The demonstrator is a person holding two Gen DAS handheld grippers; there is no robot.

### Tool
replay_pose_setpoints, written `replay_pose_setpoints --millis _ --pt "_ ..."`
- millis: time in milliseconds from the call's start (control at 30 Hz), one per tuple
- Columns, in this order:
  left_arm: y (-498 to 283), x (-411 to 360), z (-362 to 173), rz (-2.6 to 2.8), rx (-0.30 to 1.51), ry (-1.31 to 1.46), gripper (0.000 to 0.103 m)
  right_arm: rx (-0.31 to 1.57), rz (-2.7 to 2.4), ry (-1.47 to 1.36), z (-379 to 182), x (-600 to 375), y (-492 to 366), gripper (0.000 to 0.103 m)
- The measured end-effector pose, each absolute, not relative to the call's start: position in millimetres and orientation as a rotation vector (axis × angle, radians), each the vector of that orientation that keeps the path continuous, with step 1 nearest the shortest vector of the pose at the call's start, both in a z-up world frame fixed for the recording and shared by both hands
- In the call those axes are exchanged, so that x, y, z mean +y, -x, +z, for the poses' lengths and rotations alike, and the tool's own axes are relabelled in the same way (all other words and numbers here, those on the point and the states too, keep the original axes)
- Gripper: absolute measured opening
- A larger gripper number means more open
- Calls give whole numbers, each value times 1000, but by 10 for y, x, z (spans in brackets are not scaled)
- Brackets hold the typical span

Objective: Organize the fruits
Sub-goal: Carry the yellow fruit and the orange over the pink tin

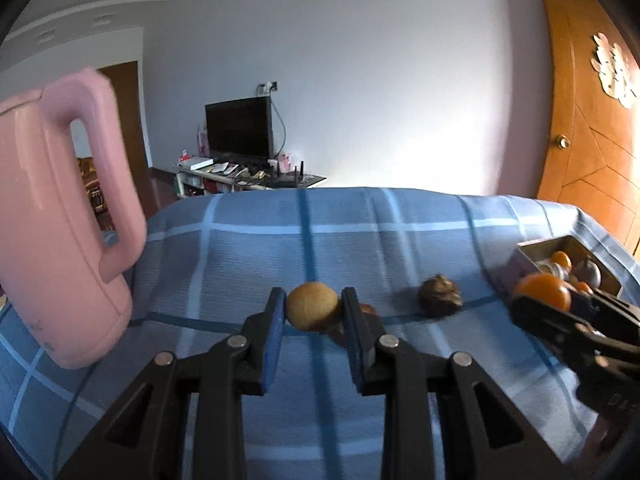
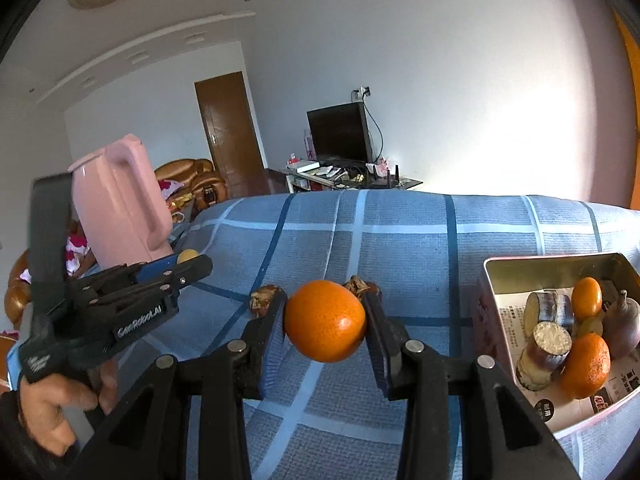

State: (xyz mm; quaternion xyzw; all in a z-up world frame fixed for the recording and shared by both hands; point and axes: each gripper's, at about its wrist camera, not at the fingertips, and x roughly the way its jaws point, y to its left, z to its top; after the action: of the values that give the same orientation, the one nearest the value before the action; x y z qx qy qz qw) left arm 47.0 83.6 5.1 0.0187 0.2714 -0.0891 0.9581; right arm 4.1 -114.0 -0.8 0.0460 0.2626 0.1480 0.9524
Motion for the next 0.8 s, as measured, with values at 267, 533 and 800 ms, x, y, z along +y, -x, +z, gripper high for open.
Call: replay_pose_setpoints --millis 267,533,800 --pt "-233 549 54 -139 527 -59 29 511 256 -26 0 -1110 38 40" --pt "-55 358 52 -120 511 -60 29 494 233 24 12 -1167 132 40" --pt "40 197 45 -123 515 -64 29 491 214 28 22 -1329 210 40"
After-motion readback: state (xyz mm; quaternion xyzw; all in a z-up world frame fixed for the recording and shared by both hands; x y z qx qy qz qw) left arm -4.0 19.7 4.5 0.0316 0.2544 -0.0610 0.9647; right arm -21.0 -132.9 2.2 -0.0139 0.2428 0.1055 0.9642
